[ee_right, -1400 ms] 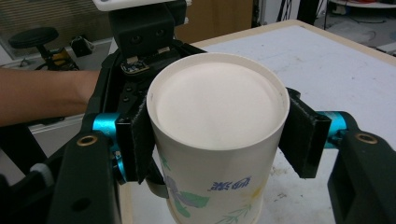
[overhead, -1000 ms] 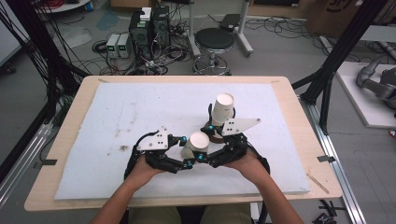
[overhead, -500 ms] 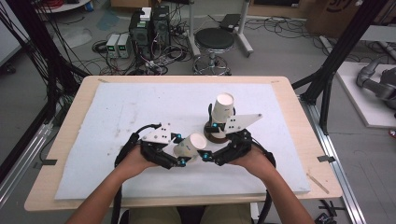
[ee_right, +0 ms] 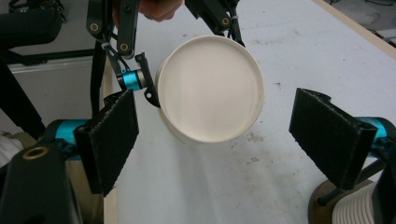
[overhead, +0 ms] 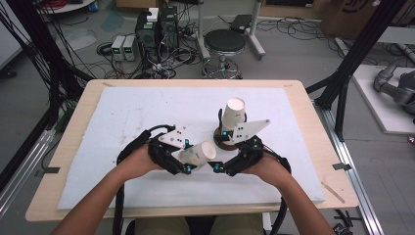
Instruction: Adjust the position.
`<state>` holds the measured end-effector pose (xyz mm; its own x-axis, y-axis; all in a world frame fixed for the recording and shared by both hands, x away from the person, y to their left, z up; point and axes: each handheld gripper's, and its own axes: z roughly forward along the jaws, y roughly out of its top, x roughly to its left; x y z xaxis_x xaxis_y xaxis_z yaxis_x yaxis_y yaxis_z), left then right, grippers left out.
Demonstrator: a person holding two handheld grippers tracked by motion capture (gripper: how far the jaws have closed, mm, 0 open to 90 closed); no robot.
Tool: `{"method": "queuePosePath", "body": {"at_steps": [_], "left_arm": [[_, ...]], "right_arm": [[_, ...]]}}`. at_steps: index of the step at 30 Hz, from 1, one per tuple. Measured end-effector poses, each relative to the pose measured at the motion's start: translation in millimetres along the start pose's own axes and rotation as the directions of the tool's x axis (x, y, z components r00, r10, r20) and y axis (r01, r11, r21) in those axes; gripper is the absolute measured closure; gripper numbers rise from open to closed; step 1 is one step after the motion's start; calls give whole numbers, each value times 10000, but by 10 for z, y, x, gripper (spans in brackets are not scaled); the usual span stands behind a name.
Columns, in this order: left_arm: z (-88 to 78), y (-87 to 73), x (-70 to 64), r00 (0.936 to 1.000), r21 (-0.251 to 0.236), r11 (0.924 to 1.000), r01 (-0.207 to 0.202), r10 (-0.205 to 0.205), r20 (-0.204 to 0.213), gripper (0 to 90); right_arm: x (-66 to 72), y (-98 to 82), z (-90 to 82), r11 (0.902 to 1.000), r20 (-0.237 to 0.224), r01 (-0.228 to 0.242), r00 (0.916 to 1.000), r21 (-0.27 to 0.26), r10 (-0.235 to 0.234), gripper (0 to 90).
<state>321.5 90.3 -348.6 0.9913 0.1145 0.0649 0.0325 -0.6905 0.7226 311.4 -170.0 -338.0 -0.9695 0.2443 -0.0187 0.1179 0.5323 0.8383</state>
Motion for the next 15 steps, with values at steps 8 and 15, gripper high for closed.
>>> {"method": "queuePosePath", "body": {"at_steps": [8,15], "left_arm": [[32,61,-3,9992,641,9977,-238,217,330,374],[90,69,-17,9975,1097,9935,-318,245,670,374]], "right_arm": [[21,38,78,9971,-327,441,9986,623,-421,159],[13,65,169,9901,-798,871,9937,1099,-785,186]]}}
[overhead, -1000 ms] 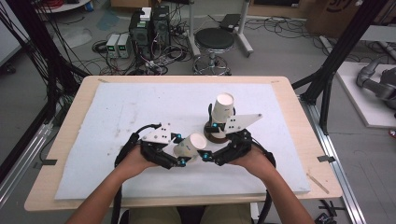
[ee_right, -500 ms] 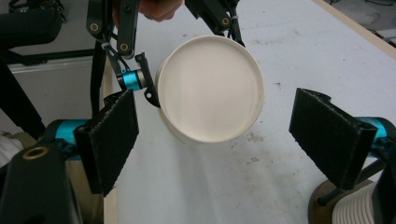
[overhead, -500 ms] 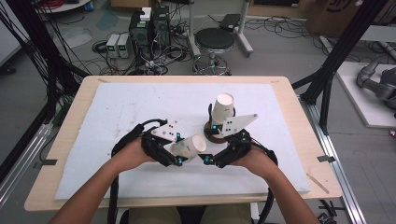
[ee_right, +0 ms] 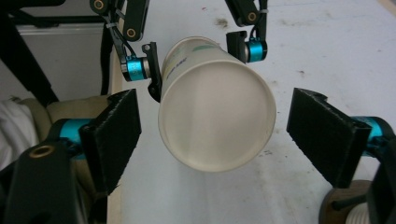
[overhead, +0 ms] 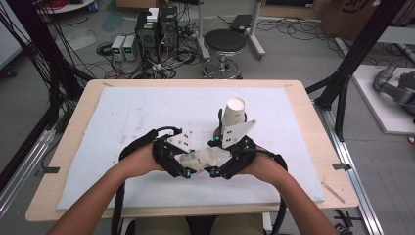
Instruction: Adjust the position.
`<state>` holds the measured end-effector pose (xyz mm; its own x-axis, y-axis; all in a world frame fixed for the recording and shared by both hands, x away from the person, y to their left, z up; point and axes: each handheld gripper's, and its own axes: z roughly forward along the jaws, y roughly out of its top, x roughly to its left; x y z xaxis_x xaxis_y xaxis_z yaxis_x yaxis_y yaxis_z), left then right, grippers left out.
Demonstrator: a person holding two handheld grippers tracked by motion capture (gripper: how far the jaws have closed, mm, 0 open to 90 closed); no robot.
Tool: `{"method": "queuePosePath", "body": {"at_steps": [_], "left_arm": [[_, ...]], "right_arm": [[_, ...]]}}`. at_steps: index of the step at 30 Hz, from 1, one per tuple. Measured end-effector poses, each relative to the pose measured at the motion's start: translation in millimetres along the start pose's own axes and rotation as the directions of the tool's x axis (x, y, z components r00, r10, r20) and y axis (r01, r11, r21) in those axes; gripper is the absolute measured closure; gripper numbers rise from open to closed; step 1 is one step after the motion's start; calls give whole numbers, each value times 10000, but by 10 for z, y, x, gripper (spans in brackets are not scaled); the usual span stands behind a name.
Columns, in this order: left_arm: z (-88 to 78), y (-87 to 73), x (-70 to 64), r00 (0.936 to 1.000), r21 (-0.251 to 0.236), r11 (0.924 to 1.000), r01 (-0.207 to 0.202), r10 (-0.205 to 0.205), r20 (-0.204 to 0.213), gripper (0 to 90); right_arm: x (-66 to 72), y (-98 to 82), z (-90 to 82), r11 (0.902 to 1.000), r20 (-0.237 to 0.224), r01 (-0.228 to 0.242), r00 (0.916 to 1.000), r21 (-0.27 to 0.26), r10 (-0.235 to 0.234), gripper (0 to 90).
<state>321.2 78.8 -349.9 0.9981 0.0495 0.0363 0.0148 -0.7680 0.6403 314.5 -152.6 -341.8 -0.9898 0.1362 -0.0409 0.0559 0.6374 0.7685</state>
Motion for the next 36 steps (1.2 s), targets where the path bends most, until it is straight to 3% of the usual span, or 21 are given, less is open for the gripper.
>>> {"method": "queuePosePath", "body": {"at_steps": [12,18,21,24,25,26,27,28,34,35,36], "left_arm": [[44,3,-6,9995,207,9997,-106,100,302,380],[62,3,-10,9986,308,9993,-192,176,505,382],[63,-11,-14,9989,80,9998,-189,185,433,344],[50,-58,-13,9998,-638,9979,-79,90,180,284],[42,-78,-9,10000,-834,9965,36,-29,77,173],[37,-97,-7,9999,-1012,9947,163,-162,23,157],[9,-157,4,9989,-1532,9873,411,-437,-140,158],[9,-157,4,9989,-1532,9873,411,-437,-140,158],[-15,-336,-11,9936,-2519,9623,1023,-1110,-207,159],[-6,-397,-20,9913,-2773,9535,1179,-1293,-232,159],[-6,-397,-20,9913,-2773,9535,1179,-1293,-232,160]], "right_arm": [[-4,37,120,9977,-547,376,9979,564,-345,257],[-4,41,127,9955,-778,496,9960,811,-433,363],[-22,35,105,9963,-841,552,9952,653,-496,375],[-38,27,94,9967,-836,524,9954,613,-472,374],[-50,13,76,9973,-846,424,9957,598,-373,374],[-57,6,70,9975,-830,421,9958,567,-373,373],[-64,-6,61,9977,-834,393,9959,545,-347,373],[-64,-6,61,9977,-834,393,9959,545,-347,373],[-92,-126,-11,9999,-596,25,9982,159,-16,372],[-85,-159,-42,9999,-549,-109,9984,37,111,372],[-85,-159,-42,9999,-549,-109,9984,37,111,372]]}}
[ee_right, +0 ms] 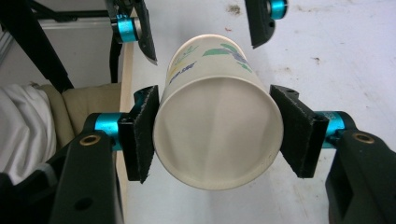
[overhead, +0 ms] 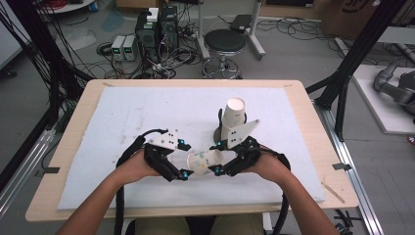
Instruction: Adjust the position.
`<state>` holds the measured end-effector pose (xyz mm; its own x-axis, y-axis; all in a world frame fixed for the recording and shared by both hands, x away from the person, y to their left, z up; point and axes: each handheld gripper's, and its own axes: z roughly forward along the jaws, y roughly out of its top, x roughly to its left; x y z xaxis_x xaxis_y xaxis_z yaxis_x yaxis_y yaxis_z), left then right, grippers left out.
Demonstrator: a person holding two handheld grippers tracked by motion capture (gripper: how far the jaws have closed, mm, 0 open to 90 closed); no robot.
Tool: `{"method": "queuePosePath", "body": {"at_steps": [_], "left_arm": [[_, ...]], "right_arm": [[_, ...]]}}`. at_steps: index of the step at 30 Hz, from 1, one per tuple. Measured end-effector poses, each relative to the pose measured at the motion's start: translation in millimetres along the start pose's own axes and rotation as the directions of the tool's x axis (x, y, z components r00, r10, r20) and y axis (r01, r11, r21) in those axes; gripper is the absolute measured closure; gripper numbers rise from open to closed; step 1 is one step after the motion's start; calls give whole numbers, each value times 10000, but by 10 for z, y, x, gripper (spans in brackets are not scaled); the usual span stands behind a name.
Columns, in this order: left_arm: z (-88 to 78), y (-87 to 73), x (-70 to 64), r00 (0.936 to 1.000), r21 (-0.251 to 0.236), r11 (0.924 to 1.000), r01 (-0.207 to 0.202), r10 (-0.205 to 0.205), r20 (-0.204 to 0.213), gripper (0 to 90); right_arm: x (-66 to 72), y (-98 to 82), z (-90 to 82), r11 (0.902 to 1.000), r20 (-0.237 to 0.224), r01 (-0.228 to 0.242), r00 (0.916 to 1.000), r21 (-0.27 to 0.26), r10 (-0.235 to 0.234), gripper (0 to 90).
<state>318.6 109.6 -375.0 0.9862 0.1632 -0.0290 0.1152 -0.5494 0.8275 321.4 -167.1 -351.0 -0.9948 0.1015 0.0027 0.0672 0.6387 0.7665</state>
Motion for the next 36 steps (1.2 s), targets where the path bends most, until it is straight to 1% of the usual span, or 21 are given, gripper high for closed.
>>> {"method": "queuePosePath", "body": {"at_steps": [2,3,4,6,7,8,9,11,13,14,15,16,18,19,22,23,24,27,30,33,36], "left_arm": [[-27,-68,-13,9998,-438,9988,211,-213,-48,161],[-27,-68,-13,9998,-438,9988,211,-213,-48,161],[-38,-87,-21,9995,-668,9973,314,-319,-70,161],[-54,-121,-33,9988,-1120,9926,467,-480,-89,162],[-62,-136,-42,9983,-1319,9898,547,-570,-140,162],[-74,-161,-54,9975,-1673,9838,649,-689,-181,161],[-74,-161,-54,9975,-1673,9838,649,-689,-181,162],[-84,-181,-66,9972,-1927,9792,629,-693,-271,161],[-87,-195,-75,9965,-2177,9735,701,-785,-302,162],[-88,-198,-79,9966,-2264,9716,686,-772,-292,162],[-87,-200,-84,9965,-2360,9692,705,-793,-282,162],[-84,-201,-90,9964,-2471,9663,716,-804,-254,162],[-77,-202,-96,9965,-2644,9615,752,-819,-145,161],[-68,-202,-102,9964,-2748,9583,788,-844,-86,161],[-33,-201,-111,9966,-2861,9549,792,-824,9,161],[-21,-200,-114,9964,-2898,9536,814,-843,24,162],[-9,-199,-114,9965,-2930,9526,812,-832,59,162],[17,-191,-119,9963,-3091,9473,843,-853,102,161],[33,-180,-120,9964,-3280,9409,841,-832,168,162],[50,-173,-121,9964,-3360,9381,845,-819,221,161],[69,-169,-124,9969,-3365,9384,787,-737,277,161]], "right_arm": [[7,-55,-53,9996,145,-98,9998,-274,102,372],[7,-55,-53,9996,145,-98,9998,-274,102,372],[8,-77,-70,9992,193,-154,9997,-380,161,372],[11,-149,-118,9967,262,-340,9990,-741,361,373],[11,-149,-118,9967,262,-340,9990,-741,361,373],[17,-195,-143,9939,291,-426,9985,-1020,457,373],[21,-219,-154,9925,327,-455,9982,-1137,495,373],[26,-242,-158,9906,320,-513,9979,-1266,558,374],[40,-316,-159,9836,357,-680,9965,-1668,750,374],[40,-316,-159,9836,357,-680,9965,-1668,750,374],[53,-360,-153,9779,330,-785,9957,-1939,865,374],[53,-360,-153,9779,330,-785,9957,-1939,865,374],[61,-420,-150,9704,328,-793,9955,-2279,891,374],[61,-420,-150,9704,328,-793,9955,-2279,891,374],[67,-465,-154,9601,292,-864,9948,-2660,976,374],[75,-488,-153,9542,287,-880,9945,-2858,1003,374],[75,-488,-153,9542,287,-880,9945,-2858,1003,374],[90,-519,-150,9435,146,-936,9945,-3178,1036,374],[97,-516,-153,9414,97,-905,9950,-3249,990,374],[99,-514,-149,9407,66,-901,9952,-3269,976,375],[104,-503,-142,9384,-23,-906,9954,-3335,953,375]]}}
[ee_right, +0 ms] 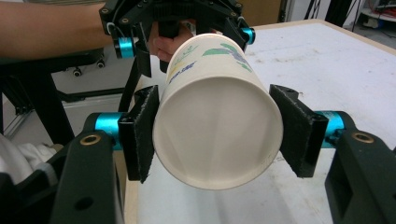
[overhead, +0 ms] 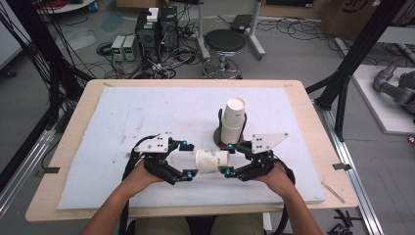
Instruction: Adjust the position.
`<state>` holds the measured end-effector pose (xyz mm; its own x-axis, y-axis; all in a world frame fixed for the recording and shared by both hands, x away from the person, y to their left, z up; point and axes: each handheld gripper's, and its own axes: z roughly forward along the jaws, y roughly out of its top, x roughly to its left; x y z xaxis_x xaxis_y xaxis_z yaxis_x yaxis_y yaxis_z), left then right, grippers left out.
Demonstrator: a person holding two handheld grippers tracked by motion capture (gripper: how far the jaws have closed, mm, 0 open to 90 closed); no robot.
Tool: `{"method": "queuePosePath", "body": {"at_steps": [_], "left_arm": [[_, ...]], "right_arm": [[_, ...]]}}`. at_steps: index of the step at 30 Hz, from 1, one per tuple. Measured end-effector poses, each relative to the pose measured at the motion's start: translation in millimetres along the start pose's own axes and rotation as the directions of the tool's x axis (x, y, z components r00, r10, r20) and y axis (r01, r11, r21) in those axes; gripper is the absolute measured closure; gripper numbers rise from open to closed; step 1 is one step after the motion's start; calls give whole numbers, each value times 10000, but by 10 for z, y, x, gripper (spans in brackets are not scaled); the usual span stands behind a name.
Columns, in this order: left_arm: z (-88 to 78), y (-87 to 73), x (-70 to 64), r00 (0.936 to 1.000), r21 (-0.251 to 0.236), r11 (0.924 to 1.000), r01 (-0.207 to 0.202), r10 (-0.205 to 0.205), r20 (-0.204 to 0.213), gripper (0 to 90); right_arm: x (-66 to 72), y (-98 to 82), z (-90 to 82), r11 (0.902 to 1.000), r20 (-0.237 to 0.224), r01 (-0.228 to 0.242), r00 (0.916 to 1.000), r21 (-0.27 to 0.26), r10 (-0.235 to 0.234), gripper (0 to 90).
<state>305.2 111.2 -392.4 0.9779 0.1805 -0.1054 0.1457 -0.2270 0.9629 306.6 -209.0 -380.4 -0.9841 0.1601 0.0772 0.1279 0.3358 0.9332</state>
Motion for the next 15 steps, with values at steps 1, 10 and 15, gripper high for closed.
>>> {"method": "queuePosePath", "body": {"at_steps": [1,10,15], "left_arm": [[4,-2,-3,10000,-14,10000,-30,30,20,161],[58,-34,-29,9992,-455,9989,-108,125,369,169],[70,-35,-24,9979,-681,9975,-164,206,615,239]], "right_arm": [[0,0,0,10000,0,0,10000,0,0,375],[2,10,40,9985,-673,-210,9976,-502,176,375],[-22,-12,56,9967,-957,-424,9948,-697,357,375]]}}
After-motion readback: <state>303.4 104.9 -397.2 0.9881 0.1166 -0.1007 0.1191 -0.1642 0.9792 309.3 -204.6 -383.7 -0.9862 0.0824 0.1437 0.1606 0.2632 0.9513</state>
